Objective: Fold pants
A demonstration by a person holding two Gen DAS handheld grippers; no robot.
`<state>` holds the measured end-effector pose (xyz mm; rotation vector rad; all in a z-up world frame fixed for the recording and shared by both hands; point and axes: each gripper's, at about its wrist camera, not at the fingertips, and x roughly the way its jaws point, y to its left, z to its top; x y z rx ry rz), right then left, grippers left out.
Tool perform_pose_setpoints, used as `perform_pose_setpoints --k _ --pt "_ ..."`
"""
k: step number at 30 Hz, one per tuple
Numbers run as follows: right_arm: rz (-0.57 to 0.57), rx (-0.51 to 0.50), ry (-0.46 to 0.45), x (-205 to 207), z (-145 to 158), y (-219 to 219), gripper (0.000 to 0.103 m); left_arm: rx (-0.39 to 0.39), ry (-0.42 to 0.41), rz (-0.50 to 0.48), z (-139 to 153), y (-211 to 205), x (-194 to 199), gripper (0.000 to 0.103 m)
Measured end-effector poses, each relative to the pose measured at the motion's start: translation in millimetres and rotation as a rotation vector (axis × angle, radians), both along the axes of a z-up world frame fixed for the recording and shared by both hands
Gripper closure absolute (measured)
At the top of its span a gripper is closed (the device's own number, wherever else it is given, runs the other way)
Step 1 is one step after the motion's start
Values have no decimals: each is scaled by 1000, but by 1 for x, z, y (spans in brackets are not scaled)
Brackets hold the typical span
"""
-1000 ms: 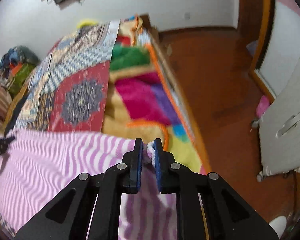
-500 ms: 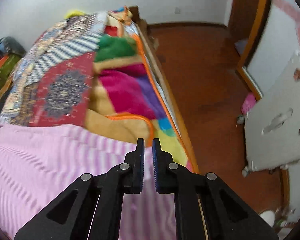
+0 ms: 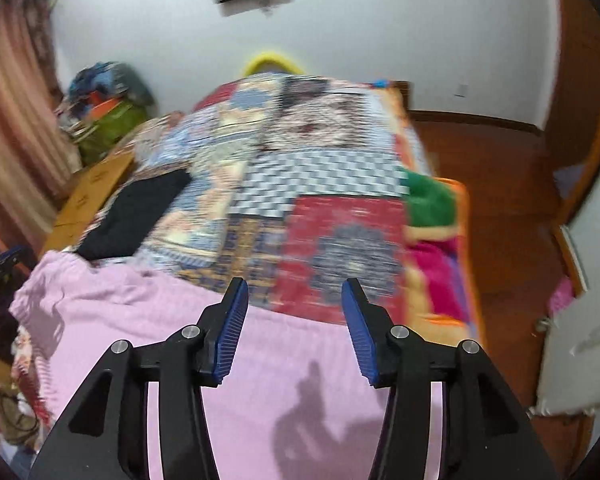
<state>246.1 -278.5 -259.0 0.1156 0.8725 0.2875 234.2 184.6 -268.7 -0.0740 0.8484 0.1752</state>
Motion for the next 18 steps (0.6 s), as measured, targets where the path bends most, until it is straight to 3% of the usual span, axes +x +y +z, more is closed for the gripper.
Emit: perform_pose_setpoints --k 8,14,18 --pt "198 19 70 30 -22 111 58 -56 67 151 -36 111 -14 43" --pt "302 -7 128 42 -42 168 57 -153 117 131 -71 125 8 43" --pt "352 -28 181 51 -61 192 56 -149 127 83 -81 114 27 43"
